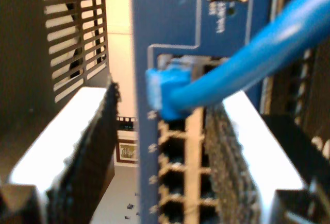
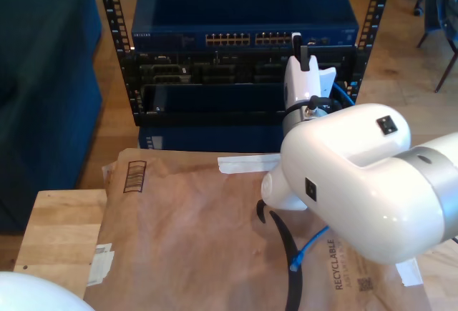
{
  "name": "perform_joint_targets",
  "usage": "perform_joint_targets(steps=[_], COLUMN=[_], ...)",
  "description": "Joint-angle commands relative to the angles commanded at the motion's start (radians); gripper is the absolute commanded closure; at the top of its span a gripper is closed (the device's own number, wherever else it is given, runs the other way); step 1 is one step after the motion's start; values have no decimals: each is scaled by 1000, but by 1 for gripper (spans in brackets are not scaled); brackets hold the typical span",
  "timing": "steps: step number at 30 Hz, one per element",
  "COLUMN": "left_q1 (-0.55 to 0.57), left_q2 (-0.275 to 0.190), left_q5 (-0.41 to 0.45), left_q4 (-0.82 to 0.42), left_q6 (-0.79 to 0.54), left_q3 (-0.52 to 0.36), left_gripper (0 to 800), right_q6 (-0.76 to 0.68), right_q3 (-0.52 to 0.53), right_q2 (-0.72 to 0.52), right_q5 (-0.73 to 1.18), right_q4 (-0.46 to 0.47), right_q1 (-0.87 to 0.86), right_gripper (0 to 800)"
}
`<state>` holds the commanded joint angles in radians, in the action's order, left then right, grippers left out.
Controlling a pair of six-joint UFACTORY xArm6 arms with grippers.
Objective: Grab the cable and plug it in
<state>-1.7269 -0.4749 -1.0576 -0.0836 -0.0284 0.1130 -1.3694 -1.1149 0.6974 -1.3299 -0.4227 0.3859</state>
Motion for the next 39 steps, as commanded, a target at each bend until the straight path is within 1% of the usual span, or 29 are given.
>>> perform_joint_targets(steps=[2, 6, 9, 11, 13, 14, 17, 20, 23, 29, 32, 34, 36, 39], left_q1=[0, 0, 0, 0, 0, 0, 0, 0, 0, 0, 0, 0, 0, 0], left_q2=[0, 0, 0, -2, 0, 0, 0, 0, 0, 0, 0, -2, 0, 0], left_q5=[0, -3, 0, 0, 0, 0, 0, 0, 0, 0, 0, -3, 0, 0], left_q4=[0, 0, 0, 0, 0, 0, 0, 0, 0, 0, 0, 0, 0, 0], left_q6=[0, 2, 2, 2, 2, 2, 2, 2, 2, 0, 2, 0, 2, 2], left_q3=[0, 0, 0, 0, 0, 0, 0, 0, 0, 0, 0, 0, 0, 0], left_gripper=[0, 0, 0, 0, 0, 0, 0, 0, 0, 0, 0, 0, 0, 0], right_q6=[0, 0, 0, -2, 0, 0, 0, 8, 21, 26, 57, 126, 226, 350], right_q3=[44, 160, 256, 328, 410, 446, 502, 554, 598, 609, 671, 701, 715, 715], right_q2=[-34, -127, -238, -327, -437, -494, -628, -760, -876, -1079, -1188, -1224, -1252, -1295], right_q5=[18, 86, 189, 276, 404, 474, 664, 789, 927, 1292, 1343, 1346, 1379, 1510], right_q4=[0, 0, 0, -2, 0, 3, 5, 11, 52, 58, 58, 57, 55, 54], right_q1=[9, 23, 23, 21, 21, 20, 11, -35, -117, -353, -528, -629, -692, -816], right_gripper=[436, 379, 336, 305, 219, 193, 107, 69, 10, 7, 7, 7, 7, 7])
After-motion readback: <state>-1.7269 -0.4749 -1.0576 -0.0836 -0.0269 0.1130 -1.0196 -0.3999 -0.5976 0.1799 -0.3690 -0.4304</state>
